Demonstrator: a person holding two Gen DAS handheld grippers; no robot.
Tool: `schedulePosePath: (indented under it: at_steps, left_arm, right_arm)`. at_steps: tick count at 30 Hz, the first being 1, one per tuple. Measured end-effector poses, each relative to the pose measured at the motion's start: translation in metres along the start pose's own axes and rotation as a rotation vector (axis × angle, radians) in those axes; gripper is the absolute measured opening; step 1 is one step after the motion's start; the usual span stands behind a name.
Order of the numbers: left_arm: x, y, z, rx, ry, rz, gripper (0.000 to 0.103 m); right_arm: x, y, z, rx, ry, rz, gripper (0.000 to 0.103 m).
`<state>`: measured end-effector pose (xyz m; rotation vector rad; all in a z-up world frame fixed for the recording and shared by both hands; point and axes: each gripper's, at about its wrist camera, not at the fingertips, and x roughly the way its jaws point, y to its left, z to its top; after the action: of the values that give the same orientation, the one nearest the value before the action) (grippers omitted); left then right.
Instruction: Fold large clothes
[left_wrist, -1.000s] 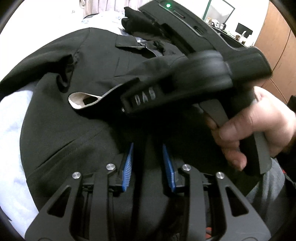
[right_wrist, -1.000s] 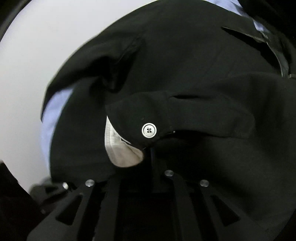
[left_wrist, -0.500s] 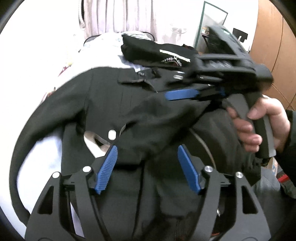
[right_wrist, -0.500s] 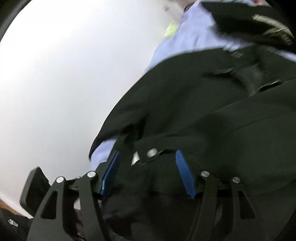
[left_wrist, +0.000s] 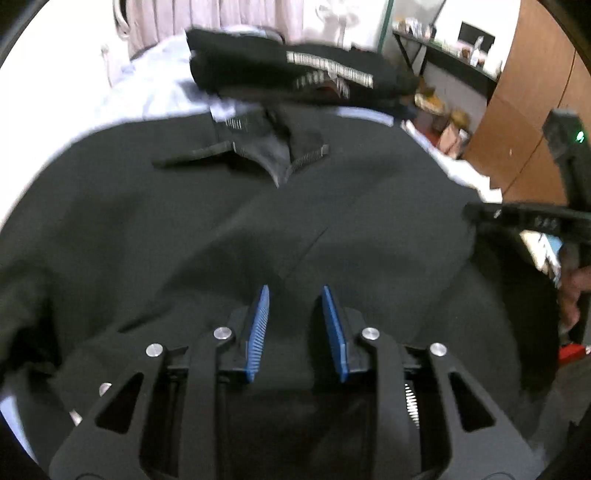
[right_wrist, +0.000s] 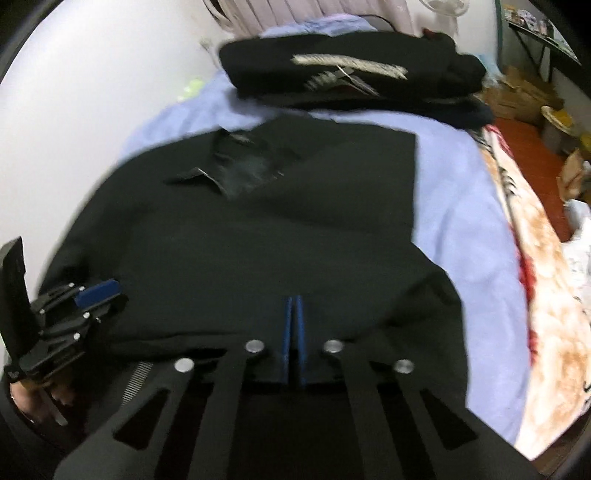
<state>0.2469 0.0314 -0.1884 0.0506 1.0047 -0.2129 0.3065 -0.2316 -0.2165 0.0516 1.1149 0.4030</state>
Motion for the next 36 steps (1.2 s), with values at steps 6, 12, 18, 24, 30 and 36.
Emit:
schedulePosePath:
  at_steps: [6, 12, 18, 24, 30, 36]
  left_arm:
    - [0.032, 0.018, -0.014, -0.027, 0.017, -0.002, 0.031]
    - [0.062, 0.026, -0.008, 0.014, 0.014, 0.043, 0.031]
    - [0.068, 0.039, -0.008, -0.053, 0.004, 0.005, 0.031]
    - [0.065, 0.039, -0.008, -0.062, -0.002, -0.007, 0.031]
    - [0.064, 0.041, -0.009, -0.068, -0.01, -0.011, 0.03]
    - [0.066, 0.041, -0.01, -0.068, -0.008, 0.0, 0.028]
  right_arm:
    - [0.035, 0.007, -0.009, -0.075, 0.025, -0.107, 0.0]
    - [0.076, -0.005, 0.0, -0.016, 0.072, -0.087, 0.0]
    - [0.044, 0.004, 0.006, -0.007, 0.054, 0.045, 0.0]
    - [0.005, 0.012, 0.042, 0.02, -0.131, -0.039, 0.0]
    - [0.085, 0.0, 0.076, 0.034, -0.02, -0.169, 0.0]
    - [0.137, 0.004, 0.086, 0.031, 0.101, -0.241, 0.0]
